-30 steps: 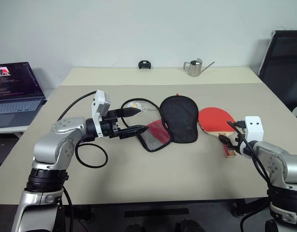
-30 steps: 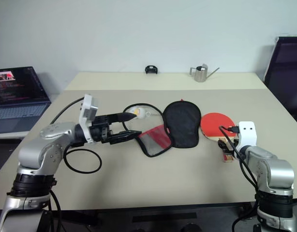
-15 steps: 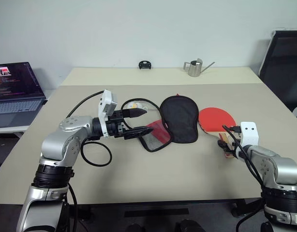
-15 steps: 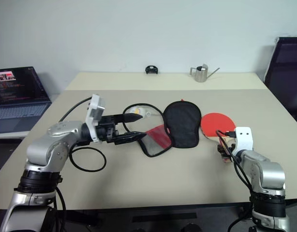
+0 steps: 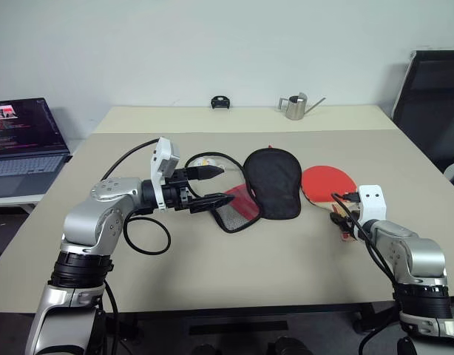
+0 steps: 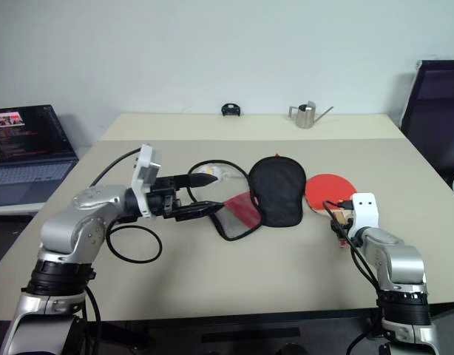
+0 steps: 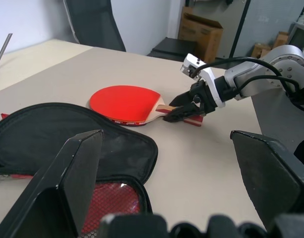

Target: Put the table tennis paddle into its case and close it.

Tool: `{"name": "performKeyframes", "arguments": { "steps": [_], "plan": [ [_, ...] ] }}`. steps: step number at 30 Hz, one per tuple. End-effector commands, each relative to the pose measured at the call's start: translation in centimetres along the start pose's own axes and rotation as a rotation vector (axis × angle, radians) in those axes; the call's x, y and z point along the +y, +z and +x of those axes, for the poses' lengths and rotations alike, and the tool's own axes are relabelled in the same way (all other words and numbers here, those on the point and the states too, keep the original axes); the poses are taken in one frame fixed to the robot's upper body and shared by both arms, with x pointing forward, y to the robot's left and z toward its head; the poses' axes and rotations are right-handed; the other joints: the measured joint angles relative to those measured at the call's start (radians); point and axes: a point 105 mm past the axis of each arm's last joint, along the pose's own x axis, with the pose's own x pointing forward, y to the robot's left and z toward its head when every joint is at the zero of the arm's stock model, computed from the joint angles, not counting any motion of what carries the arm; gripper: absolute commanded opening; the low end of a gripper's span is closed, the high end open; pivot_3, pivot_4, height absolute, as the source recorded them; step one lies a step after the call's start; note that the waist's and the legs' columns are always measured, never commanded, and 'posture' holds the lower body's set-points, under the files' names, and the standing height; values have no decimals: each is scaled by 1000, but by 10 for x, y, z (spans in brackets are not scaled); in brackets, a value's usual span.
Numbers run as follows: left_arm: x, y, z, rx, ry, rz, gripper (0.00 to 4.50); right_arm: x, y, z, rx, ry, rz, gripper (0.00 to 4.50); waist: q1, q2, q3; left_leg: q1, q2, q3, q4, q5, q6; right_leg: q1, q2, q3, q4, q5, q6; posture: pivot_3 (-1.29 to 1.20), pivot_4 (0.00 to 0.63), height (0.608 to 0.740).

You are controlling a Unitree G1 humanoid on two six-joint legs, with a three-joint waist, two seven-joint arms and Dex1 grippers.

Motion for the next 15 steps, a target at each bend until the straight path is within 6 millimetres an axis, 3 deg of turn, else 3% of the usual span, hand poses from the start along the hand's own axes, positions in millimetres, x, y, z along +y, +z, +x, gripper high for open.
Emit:
{"name": "performKeyframes", "arguments": {
  "steps": [1, 4, 11, 15],
  "plan": [
    [2, 9, -8, -13, 27, 47, 4500, -12, 0, 2, 15, -47, -4, 1917, 1, 0, 0, 0, 0, 0, 0, 0, 0, 0, 0, 0, 0, 0, 0, 0, 150, 740],
    [5, 9, -13, -12, 54, 48, 4500, -21, 5, 2, 2, -94, -2, 1119, 4, -3, -2, 0, 0, 0, 0, 0, 0, 0, 0, 0, 0, 0, 0, 0, 150, 740],
    [14, 9, -31, -9, 136, 50, 4500, -42, 35, -4, -120, -188, -44, 1114, 7, -3, -2, 0, -1, 0, 3, 0, 0, 1, -1, 0, 0, 2, 1, 0, 150, 740],
    [16, 8, -40, -5, 173, 49, 4500, -48, 65, -12, -206, -215, -65, 1114, 7, -2, -1, -3, 0, 0, 1, 0, 0, -1, -1, -1, -2, 1, 1, 0, 150, 740]
  ]
}}
